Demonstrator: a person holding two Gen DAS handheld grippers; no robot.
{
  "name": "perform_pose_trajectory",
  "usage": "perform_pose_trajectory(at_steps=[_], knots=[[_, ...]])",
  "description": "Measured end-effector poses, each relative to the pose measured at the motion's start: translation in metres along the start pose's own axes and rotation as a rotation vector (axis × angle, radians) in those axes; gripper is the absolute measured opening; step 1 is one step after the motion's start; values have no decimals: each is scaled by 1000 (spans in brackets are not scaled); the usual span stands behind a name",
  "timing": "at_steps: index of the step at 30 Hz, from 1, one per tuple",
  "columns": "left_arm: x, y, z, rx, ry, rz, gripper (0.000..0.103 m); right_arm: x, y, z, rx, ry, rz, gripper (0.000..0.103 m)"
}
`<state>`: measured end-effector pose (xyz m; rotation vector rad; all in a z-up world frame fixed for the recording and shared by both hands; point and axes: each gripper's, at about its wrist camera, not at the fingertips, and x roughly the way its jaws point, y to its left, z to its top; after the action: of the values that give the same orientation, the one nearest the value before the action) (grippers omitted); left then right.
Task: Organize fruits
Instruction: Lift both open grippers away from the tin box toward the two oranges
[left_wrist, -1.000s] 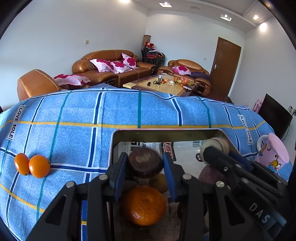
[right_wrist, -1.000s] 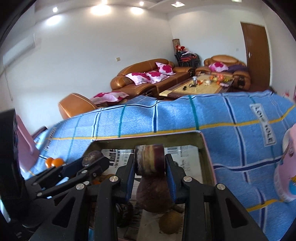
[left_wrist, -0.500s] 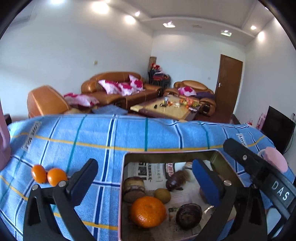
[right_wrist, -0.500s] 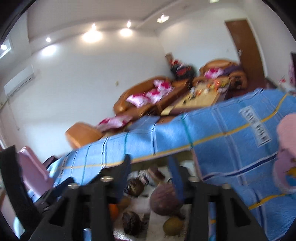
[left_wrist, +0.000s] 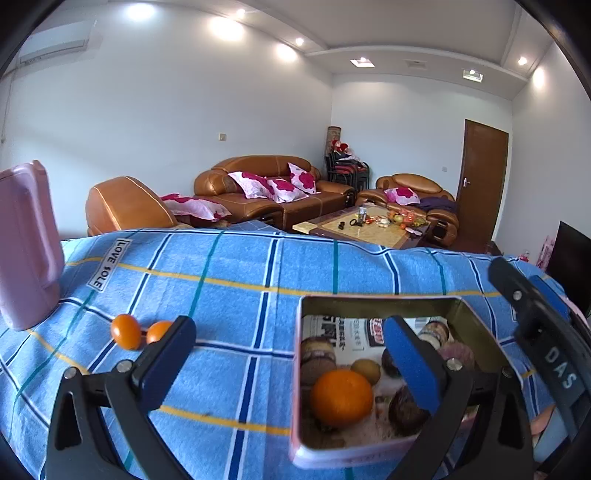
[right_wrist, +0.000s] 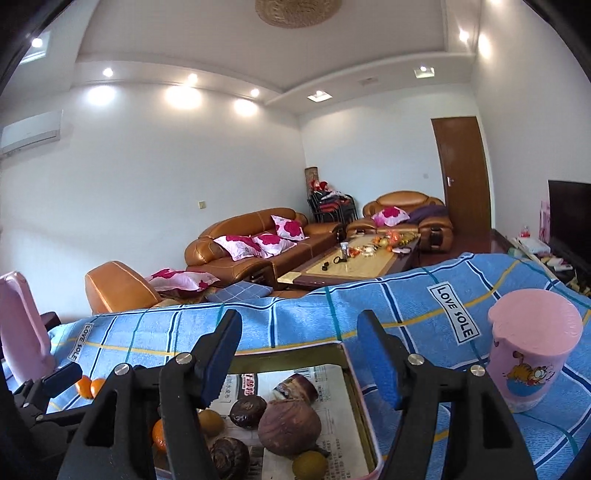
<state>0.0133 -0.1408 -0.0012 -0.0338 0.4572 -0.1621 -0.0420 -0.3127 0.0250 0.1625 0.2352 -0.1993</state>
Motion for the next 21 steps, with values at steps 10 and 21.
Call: perform_pose_trajectory(at_steps=[10,21], knots=[[-38,-5,-15,19,-59,-28,103,-28,3,-6,-32,-30,-42,67],[-58,12,-14,-3,21,-80,103,-57,-4,-9,-88,-72,-144,66]])
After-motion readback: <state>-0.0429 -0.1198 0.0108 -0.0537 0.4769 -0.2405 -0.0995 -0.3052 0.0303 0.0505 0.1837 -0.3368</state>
